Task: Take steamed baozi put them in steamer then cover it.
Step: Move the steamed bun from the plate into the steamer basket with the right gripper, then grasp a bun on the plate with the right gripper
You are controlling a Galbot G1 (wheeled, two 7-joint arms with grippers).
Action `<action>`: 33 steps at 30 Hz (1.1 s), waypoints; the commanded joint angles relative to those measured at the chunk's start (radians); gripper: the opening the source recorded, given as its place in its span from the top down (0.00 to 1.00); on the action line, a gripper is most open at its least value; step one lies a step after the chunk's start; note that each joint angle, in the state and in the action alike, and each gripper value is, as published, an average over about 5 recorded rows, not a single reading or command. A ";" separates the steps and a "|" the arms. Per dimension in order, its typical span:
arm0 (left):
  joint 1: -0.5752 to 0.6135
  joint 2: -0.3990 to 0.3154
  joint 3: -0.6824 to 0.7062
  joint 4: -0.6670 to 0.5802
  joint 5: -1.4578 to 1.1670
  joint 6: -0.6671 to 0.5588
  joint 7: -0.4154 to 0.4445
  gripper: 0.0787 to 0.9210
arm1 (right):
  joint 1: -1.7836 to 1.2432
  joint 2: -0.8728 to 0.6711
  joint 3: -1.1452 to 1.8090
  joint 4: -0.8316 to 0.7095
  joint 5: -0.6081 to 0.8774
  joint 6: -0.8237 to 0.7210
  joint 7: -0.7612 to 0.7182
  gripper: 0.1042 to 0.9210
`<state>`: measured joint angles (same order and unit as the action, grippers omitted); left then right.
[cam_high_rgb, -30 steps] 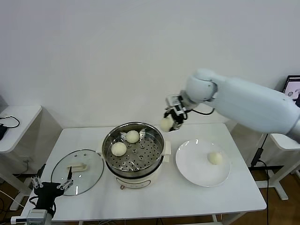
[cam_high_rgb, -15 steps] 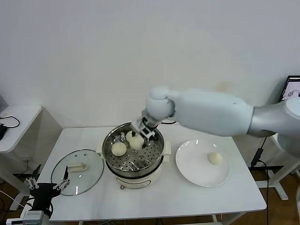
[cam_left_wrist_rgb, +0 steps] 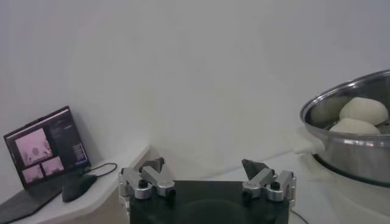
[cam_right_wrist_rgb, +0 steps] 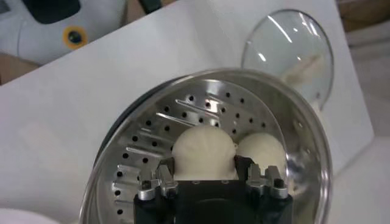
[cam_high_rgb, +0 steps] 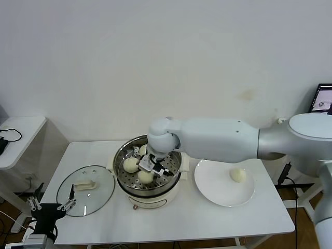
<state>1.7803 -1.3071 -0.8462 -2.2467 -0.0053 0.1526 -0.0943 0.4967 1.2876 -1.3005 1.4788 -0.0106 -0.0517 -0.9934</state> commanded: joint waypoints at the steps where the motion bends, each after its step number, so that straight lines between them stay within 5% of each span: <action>1: 0.002 0.001 -0.002 0.003 -0.002 -0.002 -0.001 0.12 | -0.019 0.025 -0.020 0.005 -0.074 0.067 -0.004 0.37; 10: 0.003 0.005 -0.008 0.008 -0.009 -0.004 -0.001 0.12 | -0.027 0.018 -0.021 0.008 -0.065 0.090 -0.013 0.36; 20: 0.002 0.009 -0.008 0.012 -0.009 -0.004 -0.002 0.12 | 0.024 -0.015 0.015 0.027 -0.045 0.090 -0.006 0.13; 33: -0.007 0.036 0.008 0.017 -0.004 -0.005 0.000 0.12 | 0.128 -0.340 0.093 0.105 0.040 -0.130 -0.114 0.12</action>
<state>1.7765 -1.2807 -0.8489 -2.2326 -0.0117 0.1481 -0.0957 0.5712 1.1599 -1.2446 1.5359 -0.0304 -0.0321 -1.0434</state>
